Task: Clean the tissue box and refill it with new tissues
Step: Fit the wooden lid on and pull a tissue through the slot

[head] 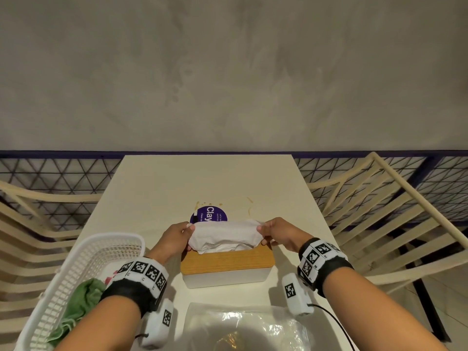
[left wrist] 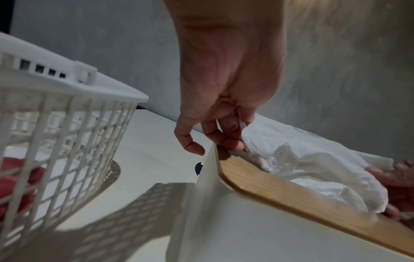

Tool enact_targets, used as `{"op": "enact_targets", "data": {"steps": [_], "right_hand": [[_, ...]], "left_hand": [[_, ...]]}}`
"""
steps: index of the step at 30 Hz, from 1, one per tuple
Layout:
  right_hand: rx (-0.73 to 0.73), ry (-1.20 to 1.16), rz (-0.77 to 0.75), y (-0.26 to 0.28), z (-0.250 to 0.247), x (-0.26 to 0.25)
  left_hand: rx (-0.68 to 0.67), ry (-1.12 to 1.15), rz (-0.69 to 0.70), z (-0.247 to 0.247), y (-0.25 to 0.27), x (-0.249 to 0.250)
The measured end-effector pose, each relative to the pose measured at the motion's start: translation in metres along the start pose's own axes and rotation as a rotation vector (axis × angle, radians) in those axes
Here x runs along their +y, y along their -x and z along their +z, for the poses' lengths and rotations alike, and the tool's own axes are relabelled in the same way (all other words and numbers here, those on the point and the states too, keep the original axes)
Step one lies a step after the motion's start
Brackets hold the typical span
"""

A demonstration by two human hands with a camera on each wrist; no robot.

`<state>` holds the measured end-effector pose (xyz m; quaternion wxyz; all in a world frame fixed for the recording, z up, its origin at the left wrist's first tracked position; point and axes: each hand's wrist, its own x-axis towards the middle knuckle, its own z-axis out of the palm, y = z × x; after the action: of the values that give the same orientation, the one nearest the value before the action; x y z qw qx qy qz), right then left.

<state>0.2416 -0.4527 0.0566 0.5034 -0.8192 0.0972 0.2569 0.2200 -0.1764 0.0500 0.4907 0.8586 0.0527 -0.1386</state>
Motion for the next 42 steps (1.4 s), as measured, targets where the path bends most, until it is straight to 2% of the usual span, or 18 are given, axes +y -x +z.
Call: {"op": "enact_targets", "data": {"steps": [5, 10, 11, 15, 17, 21, 24, 27, 33, 42], "right_hand": [[-0.017, 0.121, -0.071, 0.005, -0.002, -0.004], [-0.127, 0.119, -0.093, 0.007, 0.007, -0.002], [-0.116, 0.185, -0.109, 0.007, 0.01, -0.003], [0.039, 0.591, -0.143, 0.001, 0.022, -0.003], [0.076, 0.642, -0.149, -0.006, 0.024, -0.001], [0.068, 0.61, -0.152, -0.011, 0.024, -0.001], [0.014, 0.367, -0.16, -0.014, 0.013, -0.002], [-0.015, 0.179, -0.158, -0.013, 0.0, -0.002], [-0.039, 0.167, -0.15, -0.009, -0.005, -0.003], [-0.07, 0.088, -0.144, 0.003, -0.011, -0.002]], "left_hand": [[-0.004, -0.013, 0.027, 0.0, 0.0, 0.004], [-0.234, 0.077, 0.002, -0.003, 0.007, 0.006], [-0.227, 0.043, 0.009, -0.002, 0.006, 0.005], [-0.06, -0.272, 0.054, 0.005, 0.001, 0.002], [-0.039, -0.329, 0.077, 0.008, -0.002, 0.003], [-0.079, -0.366, 0.106, 0.01, -0.003, 0.01], [-0.065, -0.332, 0.159, 0.008, -0.001, 0.009], [0.03, -0.18, 0.096, 0.004, -0.003, 0.003], [0.027, 0.009, -0.04, -0.002, -0.009, -0.005], [0.074, 0.055, -0.044, -0.001, -0.007, -0.004]]}}
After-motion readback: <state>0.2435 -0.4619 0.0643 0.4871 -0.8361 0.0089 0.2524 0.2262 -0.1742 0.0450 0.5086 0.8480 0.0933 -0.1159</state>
